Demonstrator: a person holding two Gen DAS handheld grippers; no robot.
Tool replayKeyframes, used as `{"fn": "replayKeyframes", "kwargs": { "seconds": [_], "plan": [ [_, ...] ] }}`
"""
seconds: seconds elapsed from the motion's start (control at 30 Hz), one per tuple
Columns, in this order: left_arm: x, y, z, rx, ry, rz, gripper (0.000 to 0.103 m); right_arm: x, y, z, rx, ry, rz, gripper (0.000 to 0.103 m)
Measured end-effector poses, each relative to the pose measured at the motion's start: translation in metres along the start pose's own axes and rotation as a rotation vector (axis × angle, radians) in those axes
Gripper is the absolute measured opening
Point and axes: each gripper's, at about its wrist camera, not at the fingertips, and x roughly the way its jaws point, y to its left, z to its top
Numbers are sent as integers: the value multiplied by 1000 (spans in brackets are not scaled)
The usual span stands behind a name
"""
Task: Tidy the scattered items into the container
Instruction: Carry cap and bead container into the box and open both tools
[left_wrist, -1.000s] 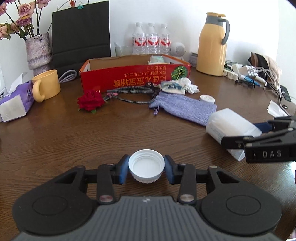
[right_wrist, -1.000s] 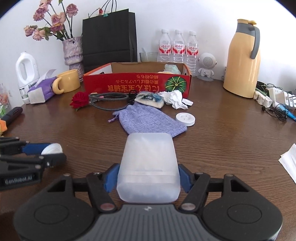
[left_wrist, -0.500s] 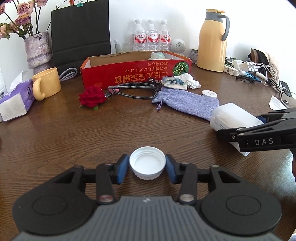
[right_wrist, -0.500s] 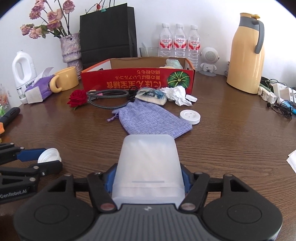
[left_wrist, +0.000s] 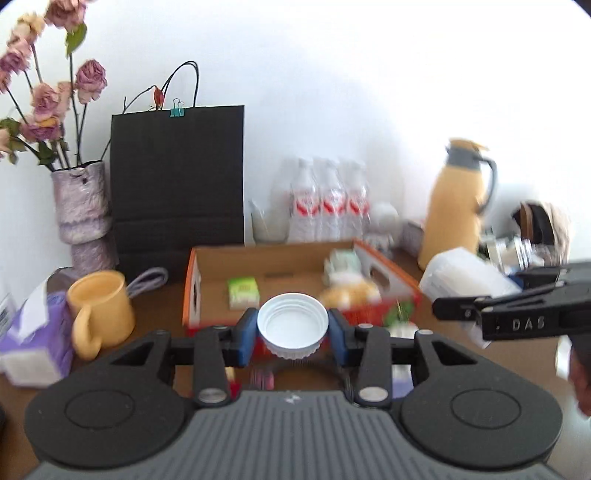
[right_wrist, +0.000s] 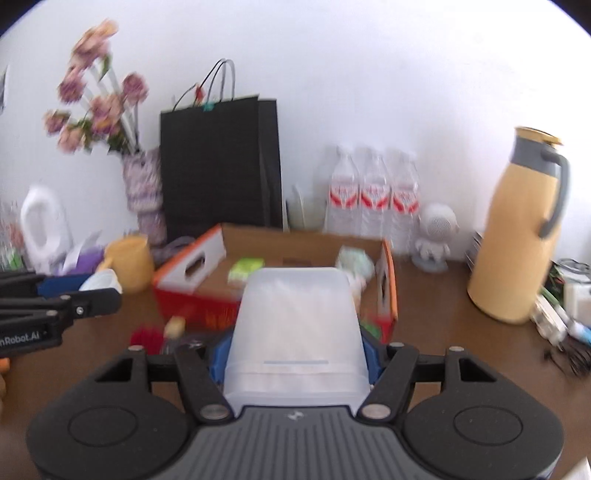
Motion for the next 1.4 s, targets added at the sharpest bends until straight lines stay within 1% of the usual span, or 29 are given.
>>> {"fn": "replayKeyframes", "kwargs": {
  "seconds": [0.03, 0.1, 0.17, 0.23, 0.3, 0.33, 0.37, 0.4, 0.43, 0.5, 0.57, 0.63, 0.7, 0.73, 0.77, 0.8, 0.83, 0.87, 0.93, 0.97, 1.0, 1.03, 1.07, 1.13, 1.2, 1.23, 1.27, 1.33, 1.4],
  "plan": [
    [22, 8, 19, -38, 12, -5, 40, 20, -4, 20, 11, 10, 17, 65],
    [68, 23, 51, -92, 48, 10, 40, 68, -8, 56, 31, 31, 41, 65],
    [114, 38, 71, -131, 84, 71, 40, 122, -13, 81, 64, 65, 82, 65],
    [147, 53, 78, -140, 113, 132, 40, 177, -15, 92, 107, 128, 110, 65],
    [169, 65, 81, -147, 144, 147, 40, 225, -14, 93, 136, 223, 123, 65],
    [179, 68, 81, -144, 157, 164, 40, 244, -12, 91, 126, 262, 93, 65],
    [190, 69, 82, -129, 173, 174, 40, 260, -9, 88, 92, 287, 38, 65],
    [202, 70, 82, -111, 191, 171, 40, 273, -7, 86, 53, 306, -8, 65],
    [213, 69, 81, -99, 214, 164, 41, 286, -7, 83, 34, 330, -34, 65],
    [237, 67, 75, -85, 269, 159, 41, 307, -11, 79, 37, 377, -56, 65],
    [257, 67, 66, -65, 322, 200, 41, 323, -14, 75, 45, 424, -73, 65],
    [270, 69, 58, -36, 349, 236, 41, 329, -20, 73, 75, 445, -98, 65],
    [274, 70, 52, 6, 346, 284, 41, 327, -26, 74, 99, 435, -124, 66],
    [277, 71, 50, 16, 352, 296, 41, 326, -29, 75, 116, 429, -120, 67],
    [281, 73, 49, 11, 366, 301, 41, 322, -32, 76, 134, 416, -104, 68],
    [286, 76, 47, -1, 385, 296, 41, 319, -36, 77, 154, 404, -93, 73],
    [290, 79, 46, -16, 410, 284, 42, 314, -38, 78, 171, 392, -83, 76],
    [294, 82, 46, -33, 435, 276, 42, 310, -40, 78, 180, 384, -67, 76],
    [295, 86, 48, -53, 445, 276, 43, 304, -42, 80, 182, 389, -51, 79],
    [293, 88, 51, -65, 449, 279, 52, 300, -44, 81, 180, 393, -47, 79],
    [291, 91, 53, -83, 450, 275, 58, 297, -46, 82, 180, 395, -42, 80],
    [289, 93, 55, -100, 454, 262, 62, 292, -47, 83, 185, 395, -41, 84],
    [287, 94, 56, -111, 464, 253, 63, 287, -49, 83, 194, 397, -42, 85],
    [282, 94, 58, -131, 480, 256, 64, 280, -50, 84, 209, 414, -44, 85],
    [274, 91, 62, -154, 488, 258, 69, 267, -47, 84, 206, 426, -41, 85],
    [269, 88, 65, -161, 488, 250, 74, 259, -48, 84, 207, 424, -36, 85],
    [262, 84, 68, -158, 487, 242, 81, 251, -49, 85, 213, 425, -28, 86],
    [250, 75, 74, -127, 495, 251, 90, 239, -47, 89, 217, 435, -28, 86],
    [239, 64, 78, -88, 514, 278, 95, 225, -41, 92, 181, 445, -60, 86]
  ]
}}
